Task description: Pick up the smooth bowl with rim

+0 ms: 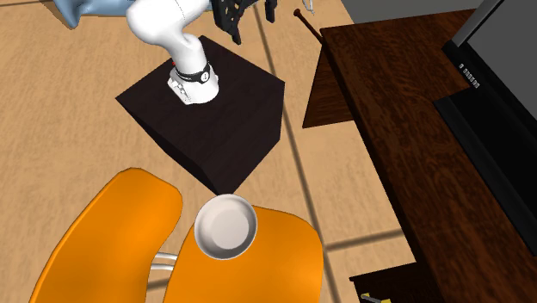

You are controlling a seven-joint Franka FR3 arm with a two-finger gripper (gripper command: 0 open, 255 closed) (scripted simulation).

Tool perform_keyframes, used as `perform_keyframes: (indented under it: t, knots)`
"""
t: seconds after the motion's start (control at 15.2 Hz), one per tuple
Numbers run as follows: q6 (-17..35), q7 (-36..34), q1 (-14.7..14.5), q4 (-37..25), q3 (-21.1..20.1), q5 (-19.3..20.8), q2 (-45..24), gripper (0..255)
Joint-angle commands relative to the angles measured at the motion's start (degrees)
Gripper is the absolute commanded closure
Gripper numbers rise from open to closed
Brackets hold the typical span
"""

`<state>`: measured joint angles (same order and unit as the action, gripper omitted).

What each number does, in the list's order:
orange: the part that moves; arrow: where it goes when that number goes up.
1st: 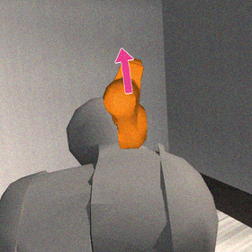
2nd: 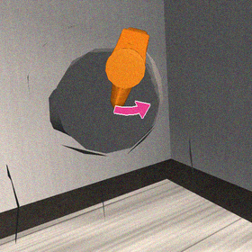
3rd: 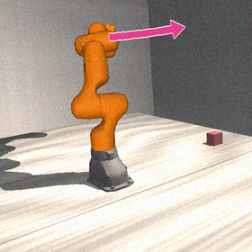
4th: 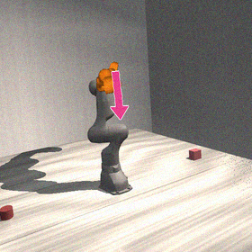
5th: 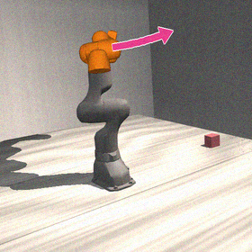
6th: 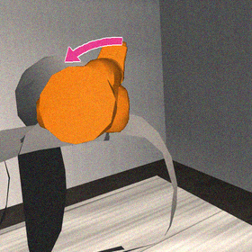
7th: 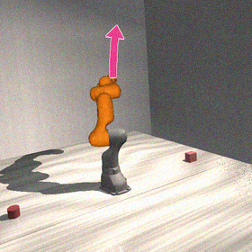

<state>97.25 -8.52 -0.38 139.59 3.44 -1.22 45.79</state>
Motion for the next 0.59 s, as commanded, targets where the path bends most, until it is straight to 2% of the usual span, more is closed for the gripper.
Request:
perform_keyframes:
  t: [0.0, 0.53]
  knots:
    - [0.00, 0.00, 0.00, 0.00, 0.00, 0.00, 0.00, 0]
    - [12.26, 3.62, 2.70, 1.58, 3.82, 4.86, -12.12, 0]
